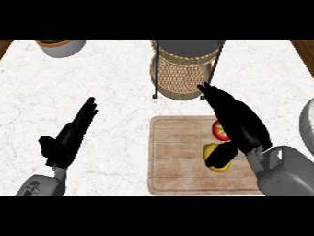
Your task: Pick the lemon from the cutting board and place it in the tiered basket
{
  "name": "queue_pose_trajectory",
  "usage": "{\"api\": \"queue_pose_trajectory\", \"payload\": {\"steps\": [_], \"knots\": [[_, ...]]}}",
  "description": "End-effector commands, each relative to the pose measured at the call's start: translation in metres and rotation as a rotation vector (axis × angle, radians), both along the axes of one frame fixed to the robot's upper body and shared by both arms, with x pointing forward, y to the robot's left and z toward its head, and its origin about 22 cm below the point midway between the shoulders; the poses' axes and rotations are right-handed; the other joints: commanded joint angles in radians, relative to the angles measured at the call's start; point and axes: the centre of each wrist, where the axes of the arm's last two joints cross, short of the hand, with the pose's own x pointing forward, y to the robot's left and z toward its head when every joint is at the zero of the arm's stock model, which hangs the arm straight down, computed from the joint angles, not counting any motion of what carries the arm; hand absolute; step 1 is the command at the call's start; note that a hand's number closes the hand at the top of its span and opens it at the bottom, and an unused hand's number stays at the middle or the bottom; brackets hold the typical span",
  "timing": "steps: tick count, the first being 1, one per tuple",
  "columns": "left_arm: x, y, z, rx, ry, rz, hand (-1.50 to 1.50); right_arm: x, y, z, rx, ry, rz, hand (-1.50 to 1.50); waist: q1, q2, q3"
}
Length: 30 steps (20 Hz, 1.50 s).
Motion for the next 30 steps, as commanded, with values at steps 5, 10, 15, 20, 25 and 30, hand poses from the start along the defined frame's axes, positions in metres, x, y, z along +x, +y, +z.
{"api": "queue_pose_trajectory", "payload": {"steps": [5,10,15,20,25,30], "knots": [[-0.002,-0.004,0.002,-0.018,0.002,-0.012,0.00,-0.045,0.031,0.059,-0.330,0.187,0.028,-1.50,0.014,0.012,0.007],[0.005,-0.002,0.009,-0.005,-0.016,-0.029,0.00,-0.061,0.039,0.080,-0.342,0.183,-0.009,-1.50,0.016,0.014,0.007],[0.003,-0.014,-0.003,-0.026,-0.005,-0.037,0.00,-0.058,0.042,0.054,-0.302,0.107,-0.139,-1.50,0.020,0.019,0.009],[0.001,-0.012,0.005,-0.013,-0.019,-0.034,0.00,-0.054,0.034,0.033,-0.447,0.189,-0.195,-1.50,0.020,0.017,0.008],[0.004,-0.006,-0.007,-0.026,-0.007,-0.020,0.00,-0.054,0.033,0.021,-0.408,0.234,-0.198,-1.50,0.019,0.022,0.009],[0.008,-0.012,0.006,-0.021,-0.011,-0.023,0.00,-0.059,0.042,0.008,-0.384,0.228,-0.191,-1.50,0.026,0.022,0.009]]}}
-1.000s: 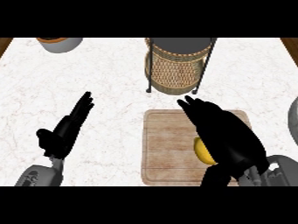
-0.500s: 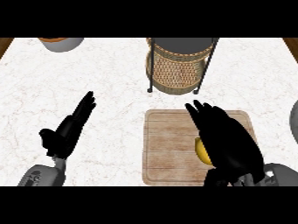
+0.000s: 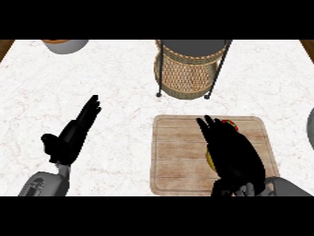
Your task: Pick the lemon from the cutting board and place it in the tiered basket
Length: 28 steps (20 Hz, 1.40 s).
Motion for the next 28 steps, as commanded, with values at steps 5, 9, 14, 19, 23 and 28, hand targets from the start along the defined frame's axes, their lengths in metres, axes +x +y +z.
{"api": "queue_pose_trajectory", "payload": {"steps": [5,9,14,19,23,28], "knots": [[0.005,0.016,0.007,0.013,-0.003,-0.013,0.00,0.001,-0.005,-0.032,-0.123,0.052,-0.216,-1.50,0.000,0.001,0.000],[0.001,0.000,0.006,0.013,0.010,-0.024,0.00,-0.002,-0.020,-0.049,-0.123,0.063,-0.210,-1.50,0.001,0.001,0.001],[-0.003,0.008,0.007,0.023,-0.008,-0.005,0.00,-0.008,-0.007,-0.053,-0.105,0.083,-0.196,-1.50,0.004,0.001,0.001],[-0.005,0.002,0.016,0.009,-0.008,-0.005,0.00,0.014,-0.025,-0.064,-0.115,0.088,-0.184,-1.50,0.006,0.002,0.001],[0.002,0.016,0.019,0.000,-0.006,-0.005,0.00,0.000,-0.031,-0.079,-0.068,0.085,-0.188,-1.50,0.003,0.002,0.001],[0.001,0.004,0.023,-0.015,-0.008,-0.010,0.00,0.016,-0.024,-0.085,0.037,-0.054,-0.118,1.50,0.005,0.002,0.001]]}}
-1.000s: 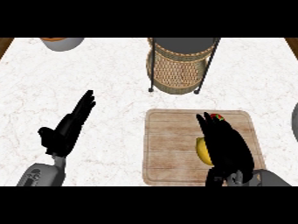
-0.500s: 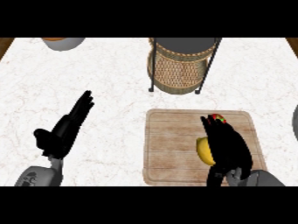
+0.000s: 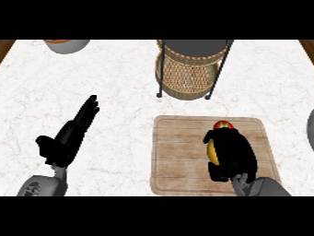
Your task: Pick the lemon from the cutting board and place it in the tiered basket
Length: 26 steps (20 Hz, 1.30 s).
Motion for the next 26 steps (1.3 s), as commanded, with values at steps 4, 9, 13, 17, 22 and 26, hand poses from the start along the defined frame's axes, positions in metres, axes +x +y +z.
{"api": "queue_pose_trajectory", "payload": {"steps": [4,9,13,17,22,26], "knots": [[0.010,0.004,0.005,0.004,0.009,0.013,0.00,-0.006,-0.007,-0.007,0.037,-0.055,0.048,1.50,-0.003,0.007,0.006],[0.006,0.009,-0.018,0.014,0.008,0.018,0.00,-0.012,0.025,-0.003,0.016,-0.071,0.060,1.50,-0.004,0.007,0.005],[0.008,0.001,0.002,-0.001,-0.012,0.004,0.00,0.028,-0.118,0.011,-0.026,-0.138,-0.008,1.50,-0.010,0.010,0.007],[0.005,-0.004,-0.005,-0.004,-0.014,-0.012,0.00,0.055,-0.219,0.051,-0.066,-0.204,-0.097,1.50,-0.001,0.019,0.009],[0.001,0.008,-0.005,-0.026,-0.003,-0.022,0.00,0.076,-0.264,0.058,0.154,-0.362,-0.138,1.50,0.026,0.016,0.009],[0.007,0.001,-0.003,-0.001,0.019,-0.019,0.00,0.090,-0.256,0.102,0.452,-0.484,-0.056,1.50,0.009,0.009,0.007]]}}
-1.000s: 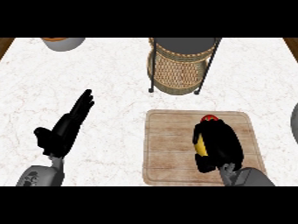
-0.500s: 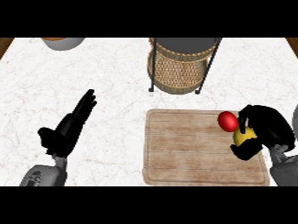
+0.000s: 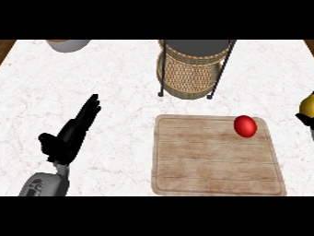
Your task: Pick the lemon from the cutting board and place it in the tiered basket
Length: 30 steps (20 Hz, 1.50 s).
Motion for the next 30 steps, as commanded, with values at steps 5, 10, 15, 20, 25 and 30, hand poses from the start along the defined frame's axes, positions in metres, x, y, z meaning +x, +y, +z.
{"api": "queue_pose_trajectory", "payload": {"steps": [5,10,15,20,25,30], "knots": [[0.002,-0.006,-0.011,0.003,0.011,0.016,0.00,0.017,-0.008,0.089,0.190,-0.253,0.140,1.50,-0.009,-0.005,-0.003],[-0.005,0.005,-0.003,0.005,-0.010,0.021,0.00,0.040,0.035,0.127,0.230,-0.243,0.143,1.50,0.001,-0.005,-0.003],[0.009,0.000,-0.003,0.002,0.000,0.011,0.00,0.062,0.098,0.185,0.287,-0.254,0.147,1.50,0.006,-0.002,-0.004],[-0.005,-0.003,-0.007,0.020,0.008,-0.010,0.00,0.091,0.143,0.205,0.291,-0.202,0.127,1.50,0.020,-0.001,-0.003],[0.001,-0.010,-0.019,-0.001,-0.014,-0.023,0.00,0.121,0.192,0.185,0.306,-0.169,0.144,1.50,0.018,0.004,-0.003],[-0.001,-0.014,0.008,0.009,-0.014,-0.024,0.00,0.140,0.216,0.179,0.275,-0.101,0.183,1.50,0.027,0.004,-0.003]]}}
